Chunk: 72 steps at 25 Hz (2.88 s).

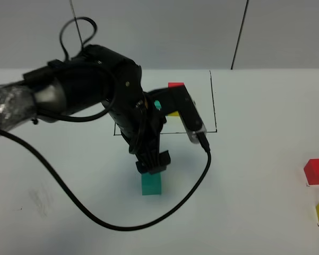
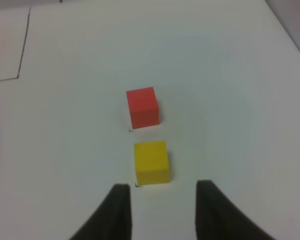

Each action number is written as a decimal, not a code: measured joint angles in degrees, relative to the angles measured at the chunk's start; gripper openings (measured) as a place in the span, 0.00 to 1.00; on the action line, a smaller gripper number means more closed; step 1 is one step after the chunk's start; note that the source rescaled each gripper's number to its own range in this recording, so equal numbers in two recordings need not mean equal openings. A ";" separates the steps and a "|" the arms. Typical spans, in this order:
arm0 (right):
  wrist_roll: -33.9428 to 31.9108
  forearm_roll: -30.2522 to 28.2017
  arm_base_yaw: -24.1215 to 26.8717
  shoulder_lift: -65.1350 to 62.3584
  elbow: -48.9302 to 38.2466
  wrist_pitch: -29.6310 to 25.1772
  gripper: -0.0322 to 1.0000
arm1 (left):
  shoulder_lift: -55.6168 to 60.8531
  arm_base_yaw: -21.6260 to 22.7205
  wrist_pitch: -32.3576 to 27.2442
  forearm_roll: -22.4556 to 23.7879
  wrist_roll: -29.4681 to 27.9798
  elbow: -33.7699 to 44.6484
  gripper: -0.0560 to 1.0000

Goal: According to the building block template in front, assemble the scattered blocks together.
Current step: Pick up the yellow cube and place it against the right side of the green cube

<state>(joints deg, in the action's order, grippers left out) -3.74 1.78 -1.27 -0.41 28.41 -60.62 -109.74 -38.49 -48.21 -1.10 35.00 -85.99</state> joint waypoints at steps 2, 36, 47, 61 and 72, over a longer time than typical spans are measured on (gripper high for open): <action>0.00 0.00 0.00 0.00 0.00 0.00 0.03 | 4.15 -0.07 -0.55 2.95 -7.56 0.00 1.00; -0.18 0.00 0.00 0.00 0.00 0.00 0.03 | 85.18 1.21 -20.27 16.89 -49.85 21.84 0.67; -0.25 0.00 0.00 0.00 0.00 0.00 0.03 | 93.14 17.32 -20.00 -0.28 -39.91 35.81 0.62; -0.25 0.00 0.00 0.00 0.00 0.00 0.03 | 110.07 30.13 -16.82 2.08 -37.52 48.91 0.61; -0.25 0.00 0.00 0.00 0.00 0.00 0.03 | 110.20 30.35 -13.42 3.08 -39.78 56.94 0.61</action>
<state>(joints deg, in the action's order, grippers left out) -3.99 1.78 -1.27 -0.41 28.41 -60.62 0.46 -8.14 -61.62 1.98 -4.77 -29.05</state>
